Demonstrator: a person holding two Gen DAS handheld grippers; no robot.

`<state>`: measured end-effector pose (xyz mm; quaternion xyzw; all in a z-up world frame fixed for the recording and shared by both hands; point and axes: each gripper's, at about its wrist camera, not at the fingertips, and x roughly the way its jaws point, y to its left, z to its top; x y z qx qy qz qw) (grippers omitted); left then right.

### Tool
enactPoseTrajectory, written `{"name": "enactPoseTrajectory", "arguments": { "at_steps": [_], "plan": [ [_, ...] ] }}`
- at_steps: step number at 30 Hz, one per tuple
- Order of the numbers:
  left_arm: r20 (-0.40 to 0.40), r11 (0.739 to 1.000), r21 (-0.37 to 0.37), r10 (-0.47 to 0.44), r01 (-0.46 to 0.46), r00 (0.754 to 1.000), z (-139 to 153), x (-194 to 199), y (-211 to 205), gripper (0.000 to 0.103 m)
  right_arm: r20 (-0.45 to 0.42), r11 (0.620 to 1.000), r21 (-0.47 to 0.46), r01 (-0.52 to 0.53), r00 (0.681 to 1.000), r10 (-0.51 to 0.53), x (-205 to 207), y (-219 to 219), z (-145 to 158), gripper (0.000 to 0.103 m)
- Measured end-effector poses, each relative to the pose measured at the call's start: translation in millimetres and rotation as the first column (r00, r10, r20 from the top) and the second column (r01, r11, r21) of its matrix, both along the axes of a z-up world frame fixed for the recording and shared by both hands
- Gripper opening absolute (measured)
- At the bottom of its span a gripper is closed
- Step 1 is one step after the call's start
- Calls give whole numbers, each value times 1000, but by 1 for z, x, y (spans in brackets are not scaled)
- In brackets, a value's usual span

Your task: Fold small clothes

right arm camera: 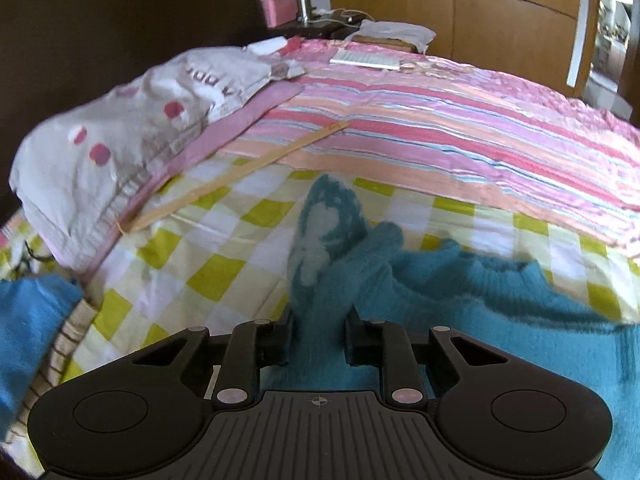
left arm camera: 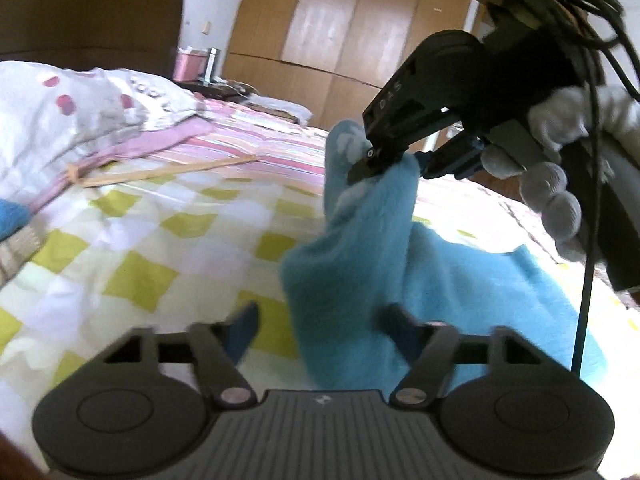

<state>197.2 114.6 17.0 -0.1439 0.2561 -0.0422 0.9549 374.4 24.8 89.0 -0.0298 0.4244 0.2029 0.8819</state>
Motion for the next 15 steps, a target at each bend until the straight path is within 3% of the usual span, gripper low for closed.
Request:
{"name": "enactPoseTrajectory", "arguments": {
  "at_steps": [1, 4, 15],
  "plan": [
    [-4, 1000, 2, -21, 21, 1000, 4, 3, -6, 47, -5, 1000, 20, 7, 1000, -7, -1, -8, 2, 20],
    [6, 997, 41, -63, 63, 998, 18, 6, -27, 36, -15, 996, 90, 29, 1000, -28, -2, -37, 8, 20],
    [125, 972, 45, -236, 233, 964, 87, 11, -115, 33, 26, 941, 309, 136, 988, -152, -10, -163, 50, 20]
  ]
}}
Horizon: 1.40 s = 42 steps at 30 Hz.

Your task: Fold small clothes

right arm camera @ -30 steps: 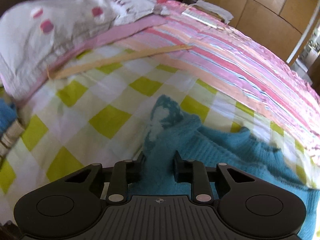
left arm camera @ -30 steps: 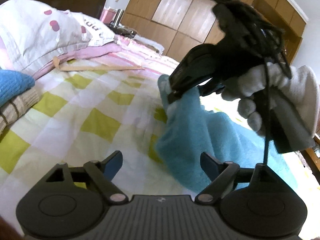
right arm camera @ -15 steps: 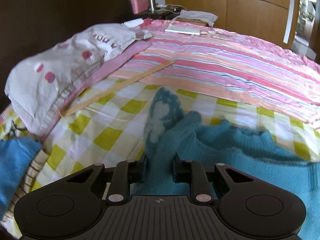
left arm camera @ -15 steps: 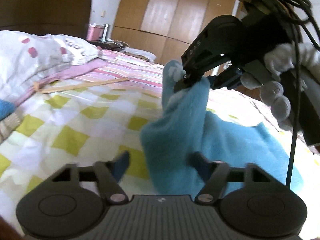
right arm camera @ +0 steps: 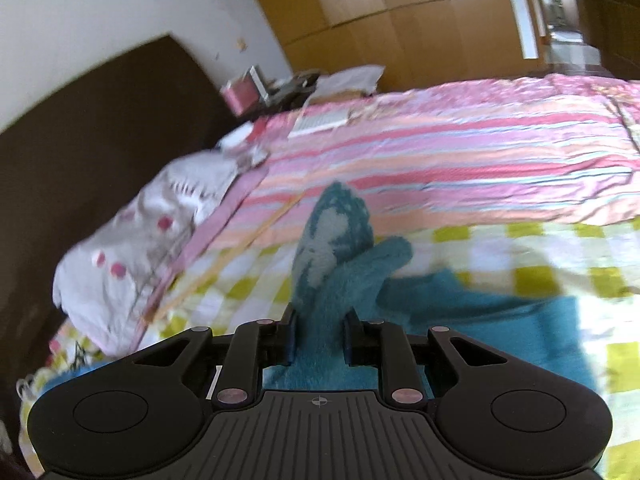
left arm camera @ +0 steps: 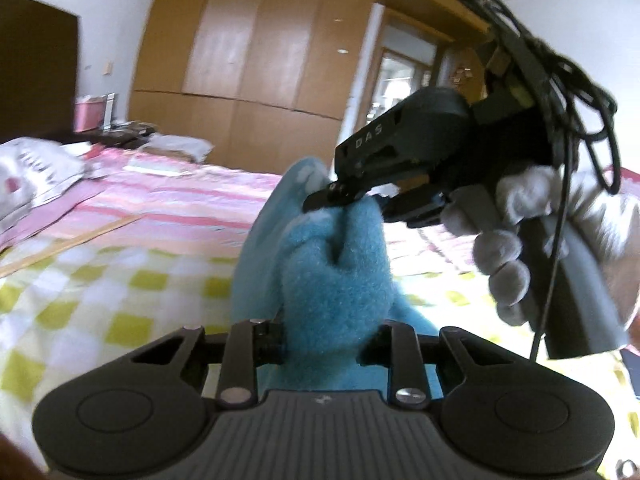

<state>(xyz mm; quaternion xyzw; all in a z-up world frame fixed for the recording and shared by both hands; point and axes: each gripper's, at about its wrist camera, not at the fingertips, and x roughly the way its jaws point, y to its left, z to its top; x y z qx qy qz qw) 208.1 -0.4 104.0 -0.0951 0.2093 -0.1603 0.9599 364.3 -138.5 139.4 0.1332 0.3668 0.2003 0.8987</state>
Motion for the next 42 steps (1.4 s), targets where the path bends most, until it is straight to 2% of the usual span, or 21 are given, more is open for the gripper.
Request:
{"name": "enactPoseTrajectory", "arguments": {
  "at_steps": [3, 6, 9, 14, 18, 25, 28, 30, 33, 35, 38, 42],
  "plan": [
    [14, 999, 24, -41, 41, 999, 4, 3, -31, 33, 8, 999, 20, 40, 999, -40, -1, -36, 3, 20],
    [2, 996, 46, -76, 76, 997, 0, 5, -63, 33, -4, 996, 44, 80, 997, -80, -1, -72, -8, 20],
    [-30, 991, 72, -109, 110, 994, -11, 7, -92, 33, -35, 989, 79, 128, 991, -125, -4, -108, -31, 20],
    [-65, 970, 185, -148, 158, 987, -37, 5, -143, 33, -99, 976, 97, 197, 977, -188, -9, -155, -80, 20],
    [-82, 948, 258, -169, 185, 982, -57, 4, -174, 33, -133, 967, 106, 229, 968, -215, -11, -179, -114, 20],
    [-93, 920, 328, -196, 216, 976, -76, -5, -203, 34, -133, 950, 175, 259, 962, -238, -21, -207, -142, 22],
    [-88, 899, 371, -216, 234, 972, -80, -3, -210, 37, -128, 942, 206, 266, 961, -244, -28, -216, -143, 28],
    [-77, 883, 403, -227, 238, 971, -82, -3, -214, 40, -109, 938, 213, 274, 961, -256, -38, -225, -138, 28],
    [-71, 875, 417, -238, 246, 969, -83, -9, -215, 43, -64, 936, 233, 263, 965, -255, -59, -236, -124, 29],
    [-62, 868, 424, -255, 257, 965, -82, -16, -212, 44, -44, 939, 256, 230, 973, -226, -77, -238, -115, 33],
    [-59, 869, 411, -276, 275, 959, -73, -27, -200, 47, -9, 956, 246, 162, 986, -165, -96, -228, -107, 46],
    [-47, 863, 417, -292, 285, 955, -63, -39, -183, 50, -15, 960, 267, 89, 996, -88, -106, -212, -111, 51]
  ]
}}
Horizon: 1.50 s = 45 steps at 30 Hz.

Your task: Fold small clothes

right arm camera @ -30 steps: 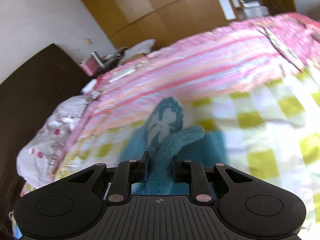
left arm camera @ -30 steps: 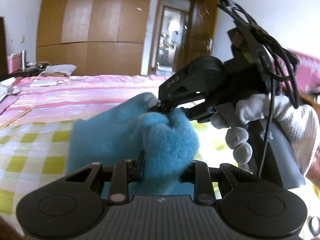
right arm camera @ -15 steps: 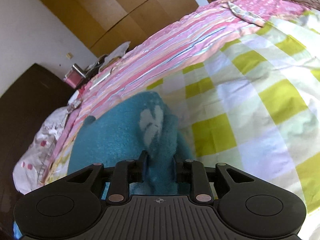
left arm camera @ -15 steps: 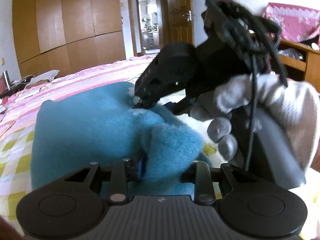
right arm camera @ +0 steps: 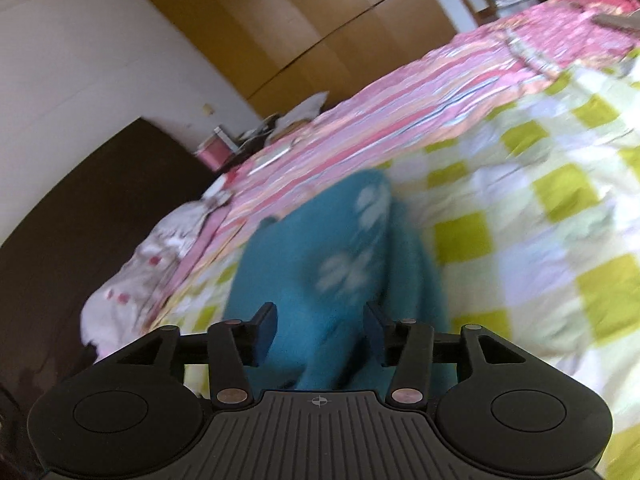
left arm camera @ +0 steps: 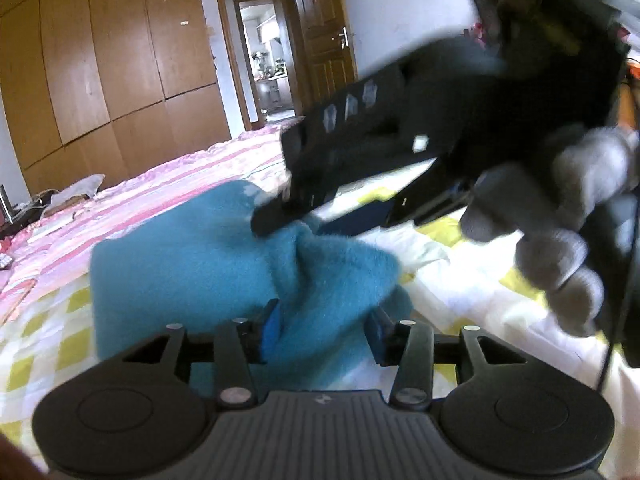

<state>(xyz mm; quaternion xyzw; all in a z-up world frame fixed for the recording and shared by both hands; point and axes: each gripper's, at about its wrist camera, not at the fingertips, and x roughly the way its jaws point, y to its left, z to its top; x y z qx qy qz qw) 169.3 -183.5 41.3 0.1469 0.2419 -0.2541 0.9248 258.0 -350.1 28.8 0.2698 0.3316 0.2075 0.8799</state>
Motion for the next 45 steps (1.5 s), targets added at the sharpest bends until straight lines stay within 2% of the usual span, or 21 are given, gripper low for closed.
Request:
{"name": "enactPoseTrajectory", "arguments": {
  "at_steps": [5, 7, 8, 10, 12, 14, 17, 18, 20, 22, 25, 27, 29, 34, 35, 36, 38, 40, 42, 43, 45],
  "plan": [
    [12, 1000, 11, 24, -24, 1000, 14, -22, 32, 51, -30, 991, -136, 12, 999, -16, -3, 18, -14, 51],
    [15, 998, -1, 58, -58, 998, 22, -20, 44, 52, -45, 994, -101, 37, 998, -42, -7, 15, -23, 23],
    [22, 997, -9, 79, -78, 997, 26, -17, 49, 53, -55, 997, -68, 40, 998, -44, -9, 12, -27, 13],
    [57, 990, -29, 143, -141, 988, 33, -8, 58, 57, -44, 998, -11, 66, 997, -66, -18, 2, -32, 11],
    [54, 976, -72, 210, -206, 976, 37, 8, 68, 61, -32, 995, 15, 95, 995, -94, -28, -7, -35, 10],
    [6, 956, -108, 276, -274, 961, 31, 28, 75, 61, -44, 991, 26, 129, 991, -128, -31, -15, -40, 9],
    [-93, 935, -70, 342, -348, 935, 10, 60, 72, 61, -88, 981, 73, 180, 981, -174, -28, -28, -55, 9],
    [-111, 932, -62, 349, -357, 930, 3, 64, 71, 61, -101, 978, 99, 185, 979, -176, -28, -31, -60, 9],
    [-97, 932, -57, 353, -359, 931, -4, 63, 68, 62, -101, 975, 128, 184, 980, -172, -29, -34, -62, 10],
    [-70, 937, -42, 344, -347, 936, -2, 60, 65, 61, -72, 984, 77, 161, 985, -155, -30, -29, -50, 19],
    [-58, 942, -36, 332, -334, 941, -6, 57, 66, 61, 28, 982, -42, 184, 983, -183, -37, -17, -24, 22],
    [-60, 942, -42, 329, -332, 942, -4, 59, 67, 61, 67, 983, -64, 173, 983, -168, -34, -9, -14, 40],
    [-63, 943, -53, 326, -330, 943, -2, 58, 68, 61, 59, 983, -93, 157, 987, -152, -22, 0, -10, 47],
    [-44, 949, -57, 307, -309, 951, 4, 57, 67, 61, 10, 974, -174, 145, 989, -145, 18, 17, -19, 47],
    [-40, 950, -64, 304, -306, 952, 6, 57, 67, 61, -3, 975, -173, 142, 989, -145, 25, 17, -22, 42],
    [-39, 949, -71, 304, -306, 952, 8, 57, 67, 61, -17, 978, -156, 138, 990, -143, 30, 16, -23, 31],
    [-39, 946, -98, 306, -308, 951, 11, 57, 69, 61, -26, 985, -113, 131, 991, -134, 32, 10, -20, 26],
    [-41, 944, -120, 305, -307, 952, 12, 56, 71, 62, 22, 987, -66, 147, 989, -146, 25, 1, -8, 24],
    [-50, 945, -109, 304, -308, 951, 4, 58, 70, 65, 56, 982, -35, 188, 981, -186, 20, -5, -3, 24],
    [-64, 946, -105, 301, -307, 951, -1, 60, 70, 67, 56, 974, -50, 220, 974, -218, 21, -5, -6, 24],
    [-98, 943, -112, 303, -313, 948, -7, 63, 72, 67, 22, 960, -137, 244, 970, -244, 29, 2, -20, 25]
  ]
}}
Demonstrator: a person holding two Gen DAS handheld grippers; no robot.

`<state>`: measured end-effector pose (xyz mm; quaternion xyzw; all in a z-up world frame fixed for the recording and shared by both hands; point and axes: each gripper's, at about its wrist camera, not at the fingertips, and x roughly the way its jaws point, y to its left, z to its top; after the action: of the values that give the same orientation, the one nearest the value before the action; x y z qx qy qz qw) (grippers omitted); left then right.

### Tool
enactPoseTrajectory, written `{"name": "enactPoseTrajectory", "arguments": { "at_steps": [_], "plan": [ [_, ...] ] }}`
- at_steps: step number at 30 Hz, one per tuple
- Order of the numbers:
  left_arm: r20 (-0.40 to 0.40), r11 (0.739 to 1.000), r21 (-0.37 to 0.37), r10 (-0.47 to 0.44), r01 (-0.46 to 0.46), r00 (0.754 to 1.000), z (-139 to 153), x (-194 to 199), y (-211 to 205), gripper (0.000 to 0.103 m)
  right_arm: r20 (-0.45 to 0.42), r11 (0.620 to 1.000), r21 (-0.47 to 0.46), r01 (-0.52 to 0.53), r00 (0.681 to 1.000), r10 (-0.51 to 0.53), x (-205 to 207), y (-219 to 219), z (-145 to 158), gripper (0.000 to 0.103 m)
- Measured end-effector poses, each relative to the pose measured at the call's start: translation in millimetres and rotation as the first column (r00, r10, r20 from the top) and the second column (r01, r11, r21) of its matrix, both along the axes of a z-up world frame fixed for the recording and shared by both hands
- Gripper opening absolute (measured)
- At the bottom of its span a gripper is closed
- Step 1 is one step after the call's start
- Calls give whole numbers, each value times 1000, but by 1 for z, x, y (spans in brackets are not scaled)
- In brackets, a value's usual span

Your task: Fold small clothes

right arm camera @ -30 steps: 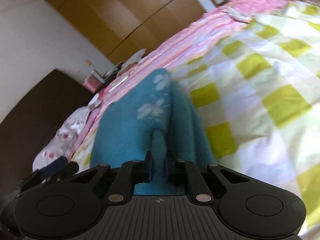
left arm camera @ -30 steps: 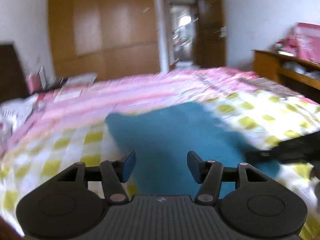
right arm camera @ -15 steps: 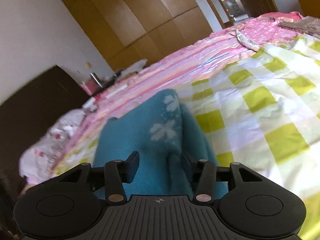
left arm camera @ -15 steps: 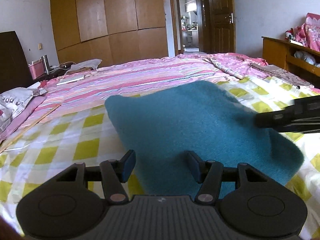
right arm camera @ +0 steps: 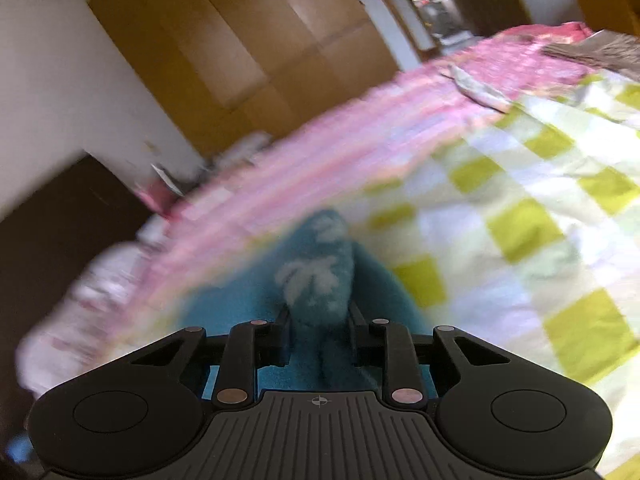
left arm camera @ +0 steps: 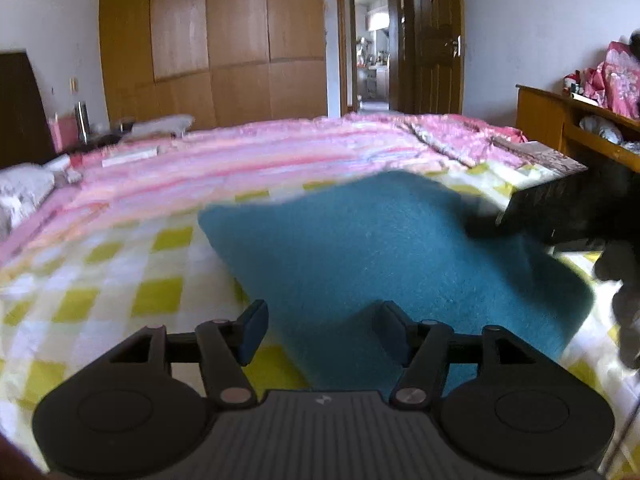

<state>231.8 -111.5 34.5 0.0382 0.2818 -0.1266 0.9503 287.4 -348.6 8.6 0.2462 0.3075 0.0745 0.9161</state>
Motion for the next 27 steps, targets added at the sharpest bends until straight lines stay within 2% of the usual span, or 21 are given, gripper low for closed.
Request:
{"name": "enactPoseTrajectory", "arguments": {
  "at_steps": [1, 3, 4, 6, 9, 11, 15, 17, 19, 22, 25, 27],
  "plan": [
    [-3, 1000, -10, 3, -3, 1000, 0, -1, 2, 67, -23, 1000, -24, 1, 1000, -1, 2, 3, -8, 25],
    [-7, 1000, -24, 8, -8, 1000, 3, -4, 5, 67, 2, 998, -64, -10, 1000, 10, -3, 6, -10, 28],
    [-15, 999, -37, 11, -11, 1000, 4, -5, 8, 67, 13, 996, -88, -13, 1000, 14, -7, 8, -7, 32],
    [-44, 997, -78, 14, -17, 999, 3, -7, 14, 68, 42, 987, -158, -7, 999, 14, -14, 13, 0, 47],
    [-84, 991, -129, 17, -27, 996, 0, -5, 18, 70, 101, 948, -317, 3, 994, 31, -21, 24, 5, 63],
    [-86, 990, -135, 20, -32, 996, -2, -2, 16, 71, 92, 939, -344, -7, 995, 41, -16, 23, 3, 66],
    [-97, 988, -156, -1, -14, 995, -5, 8, 8, 73, 12, 970, -236, -60, 998, 65, 7, 10, -11, 68],
    [-94, 988, -156, -8, -7, 996, -7, 12, 5, 76, -27, 991, -119, -60, 998, 57, 12, -1, -18, 68],
    [-98, 988, -157, -14, -1, 995, -8, 12, 5, 77, -42, 997, -45, -64, 997, 62, 10, -5, -22, 64],
    [-102, 989, -148, -36, 21, 994, -8, 6, 11, 76, -55, 997, -4, -73, 996, 73, 2, -3, -22, 56],
    [-107, 992, -121, -59, 46, 993, -5, -7, 19, 76, -66, 993, 79, -91, 993, 97, -13, -2, -19, 50],
    [-118, 991, -112, -82, 69, 990, -1, -19, 24, 74, -73, 983, 141, -115, 989, 126, -30, 1, -17, 42]
  ]
}}
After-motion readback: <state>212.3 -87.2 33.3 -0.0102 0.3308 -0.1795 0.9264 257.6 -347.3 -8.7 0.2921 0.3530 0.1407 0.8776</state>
